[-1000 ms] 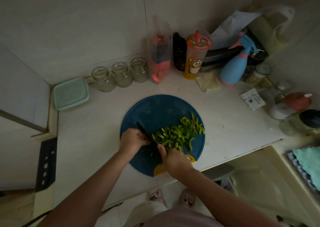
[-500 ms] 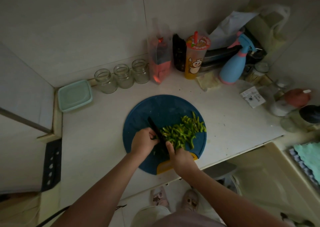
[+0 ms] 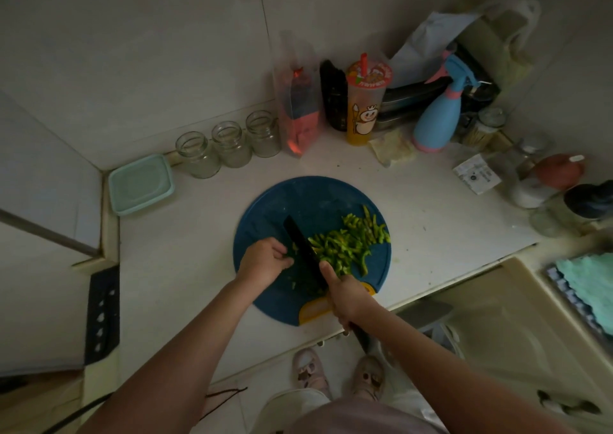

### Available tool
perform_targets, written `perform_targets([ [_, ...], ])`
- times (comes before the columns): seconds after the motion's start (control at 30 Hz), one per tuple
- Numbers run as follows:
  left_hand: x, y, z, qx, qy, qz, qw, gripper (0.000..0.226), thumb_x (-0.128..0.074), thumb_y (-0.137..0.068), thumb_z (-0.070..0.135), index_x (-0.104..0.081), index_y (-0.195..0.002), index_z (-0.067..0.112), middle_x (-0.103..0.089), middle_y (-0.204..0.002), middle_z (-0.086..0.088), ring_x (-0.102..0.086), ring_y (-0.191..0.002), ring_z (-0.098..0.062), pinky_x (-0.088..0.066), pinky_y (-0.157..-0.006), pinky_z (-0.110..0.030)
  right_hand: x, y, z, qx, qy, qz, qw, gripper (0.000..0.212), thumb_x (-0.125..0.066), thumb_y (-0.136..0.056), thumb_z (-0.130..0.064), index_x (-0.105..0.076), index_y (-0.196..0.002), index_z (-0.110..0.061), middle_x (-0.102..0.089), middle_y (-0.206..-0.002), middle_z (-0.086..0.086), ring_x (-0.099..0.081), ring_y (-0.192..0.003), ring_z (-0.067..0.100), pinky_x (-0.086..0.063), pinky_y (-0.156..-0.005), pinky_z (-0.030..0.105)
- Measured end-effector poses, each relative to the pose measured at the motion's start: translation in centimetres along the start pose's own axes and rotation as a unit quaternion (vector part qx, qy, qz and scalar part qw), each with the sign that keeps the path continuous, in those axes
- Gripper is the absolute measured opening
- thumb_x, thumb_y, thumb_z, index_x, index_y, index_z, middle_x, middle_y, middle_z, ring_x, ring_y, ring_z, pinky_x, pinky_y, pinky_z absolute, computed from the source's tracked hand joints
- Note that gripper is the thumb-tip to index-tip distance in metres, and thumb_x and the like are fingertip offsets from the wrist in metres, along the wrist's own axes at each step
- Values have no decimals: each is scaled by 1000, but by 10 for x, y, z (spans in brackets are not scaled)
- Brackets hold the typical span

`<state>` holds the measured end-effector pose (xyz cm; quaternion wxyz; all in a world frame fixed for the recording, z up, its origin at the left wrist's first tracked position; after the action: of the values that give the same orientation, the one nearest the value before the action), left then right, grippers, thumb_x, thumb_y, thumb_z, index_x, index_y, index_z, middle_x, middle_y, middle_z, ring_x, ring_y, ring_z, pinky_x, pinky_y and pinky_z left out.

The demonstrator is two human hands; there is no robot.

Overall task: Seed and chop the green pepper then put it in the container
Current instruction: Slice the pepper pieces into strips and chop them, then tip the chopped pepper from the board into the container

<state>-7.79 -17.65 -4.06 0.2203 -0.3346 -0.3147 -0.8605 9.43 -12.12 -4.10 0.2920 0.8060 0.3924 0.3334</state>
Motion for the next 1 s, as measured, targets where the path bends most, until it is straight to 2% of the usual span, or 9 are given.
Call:
perform_targets([
  [0.13, -4, 14, -1, 57, -118, -168, 977, 37, -73, -77, 42, -66, -77, 5, -66, -68, -4, -60, -56, -13, -50, -58, -24, 4, -2, -1, 12, -37, -16, 999, 65, -28, -88, -71, -41, -65, -12, -41, -46, 4, -38, -31, 15, -34, -39, 19],
  [0.23, -17, 24, 1, 129, -64, -272, 951, 37, -73, -77, 42, -65, -77, 6, -67, -70, -3, -61, -56, -9, -52, -56, -18, 8, 0, -5, 11, -94, -40, 995, 63, -31, -88, -70, -37, -58, -15, -32, -40, -1, -31, -32, 15, -28, -41, 19],
  [0.4, -18, 12, 18, 128, 141, -169, 967, 33, -70, -83, 25, -66, -99, -4, -68, -88, -13, -64, -65, -12, -55, -61, -19, 25, -1, -13, 26, -155, -59, 986, 62, -32, -87, -72, -35, -56, -18, -28, -44, -1, -27, -35, 13, -27, -38, 19],
  [0.53, -3, -5, 27, 85, 49, -64, 993, 25, -65, -87, 25, -67, -84, 0, -68, -77, -11, -63, -62, -16, -55, -63, -29, 56, -1, -19, 75, -147, -13, 986, 61, -35, -88, -68, -35, -55, -17, -32, -43, 0, -31, -34, 14, -29, -39, 20],
  [0.63, 6, -11, 33, 36, -29, 27, 999, 29, -64, -86, 28, -64, -101, 4, -67, -100, -10, -62, -88, -19, -49, -77, -29, 93, -3, -19, 105, -55, 84, 989, 62, -38, -89, -66, -42, -59, -12, -43, -50, 5, -43, -42, 17, -35, -45, 26],
  [0.73, 1, -13, 42, 16, -41, -1, 999, 46, -63, -87, 30, -52, -125, 7, -53, -127, -13, -53, -114, -23, -44, -95, -30, 131, -8, -14, 135, 130, 192, 963, 61, -35, -92, -61, -47, -61, -11, -50, -59, 5, -54, -62, 26, -36, -52, 30],
  [0.8, -3, -14, 47, 14, -65, -23, 998, 52, -59, -90, 32, -45, -133, 7, -44, -135, -15, -48, -121, -26, -40, -102, -31, 153, -16, -7, 121, 225, 242, 936, 56, -32, -93, -61, -53, -74, -13, -55, -70, 4, -59, -73, 29, -39, -59, 30],
  [0.9, -5, -19, 46, 25, -87, -39, 995, 54, -52, -93, 36, -43, -136, 6, -39, -140, -16, -47, -123, -27, -39, -104, -34, 177, -32, 7, 75, 294, 270, 914, 50, -34, -95, -57, -56, -101, -13, -59, -84, 4, -59, -75, 23, -46, -61, 31],
  [1.0, -1, -24, 41, 33, -79, -44, 995, 48, -48, -95, 35, -47, -135, 7, -43, -141, -13, -48, -123, -26, -40, -104, -34, 190, -45, 19, 49, 319, 268, 908, 46, -37, -96, -52, -51, -115, -12, -55, -84, 2, -54, -72, 18, -44, -61, 29],
])
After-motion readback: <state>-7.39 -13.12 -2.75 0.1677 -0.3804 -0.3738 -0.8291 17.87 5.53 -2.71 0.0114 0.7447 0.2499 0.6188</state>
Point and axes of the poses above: each hand's wrist, its own y-axis away from the middle knuckle, its own x-axis out of the back of the hand, z = x × y, the point moved 3 cm from there along -y, towards the middle knuckle
